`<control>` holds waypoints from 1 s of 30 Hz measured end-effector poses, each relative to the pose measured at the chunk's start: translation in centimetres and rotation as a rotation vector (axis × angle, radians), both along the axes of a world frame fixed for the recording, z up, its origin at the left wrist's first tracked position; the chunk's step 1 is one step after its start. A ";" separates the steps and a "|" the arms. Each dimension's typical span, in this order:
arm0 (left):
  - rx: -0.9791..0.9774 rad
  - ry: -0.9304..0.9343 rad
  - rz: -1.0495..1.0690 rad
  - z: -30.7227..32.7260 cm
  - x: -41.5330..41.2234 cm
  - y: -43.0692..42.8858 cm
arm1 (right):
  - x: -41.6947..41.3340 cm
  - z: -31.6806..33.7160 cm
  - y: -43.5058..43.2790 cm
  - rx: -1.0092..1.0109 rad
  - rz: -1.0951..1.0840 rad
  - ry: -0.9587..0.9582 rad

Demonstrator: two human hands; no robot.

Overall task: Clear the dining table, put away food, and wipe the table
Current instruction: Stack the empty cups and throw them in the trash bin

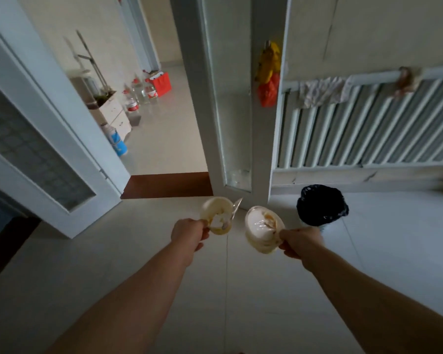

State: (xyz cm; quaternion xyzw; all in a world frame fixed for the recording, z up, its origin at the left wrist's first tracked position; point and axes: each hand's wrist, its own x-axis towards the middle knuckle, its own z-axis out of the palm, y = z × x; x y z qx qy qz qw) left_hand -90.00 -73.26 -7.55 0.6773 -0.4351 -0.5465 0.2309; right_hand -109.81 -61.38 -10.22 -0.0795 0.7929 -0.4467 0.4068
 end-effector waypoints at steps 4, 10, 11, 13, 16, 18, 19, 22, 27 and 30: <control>0.029 -0.012 -0.090 -0.9 -4.5 -2.7 | -3.7 -0.4 -0.2 0.013 -0.101 -0.005; 0.044 -0.021 -0.216 -2.2 -12.4 -4.3 | -10.7 -2.2 0.7 0.054 -0.274 -0.020; 0.043 -0.021 -0.221 -2.3 -13.2 -4.4 | -11.4 -2.4 0.7 0.056 -0.287 -0.021; 0.057 -0.020 -0.246 -2.9 -16.6 -4.8 | -14.5 -2.9 0.8 0.059 -0.321 -0.023; 0.070 -0.035 -0.275 -3.8 -22.3 -5.0 | -20.2 -3.5 0.9 0.052 -0.342 -0.033; 0.071 -0.053 -0.292 -4.3 -25.7 -5.0 | -23.6 -3.8 0.9 0.046 -0.353 -0.041; 0.071 -0.059 -0.292 -4.5 -27.1 -5.0 | -25.1 -3.9 1.0 0.044 -0.360 -0.041; 0.077 -0.079 -0.282 -5.0 -31.4 -5.1 | -29.8 -4.1 1.2 0.052 -0.386 -0.035; 0.103 -0.081 -0.299 -5.7 -37.6 -5.5 | -36.1 -4.4 0.2 0.073 -0.442 -0.044; 0.126 -0.078 -0.325 -6.3 -40.5 -6.5 | -38.4 -5.0 -1.0 0.077 -0.466 -0.059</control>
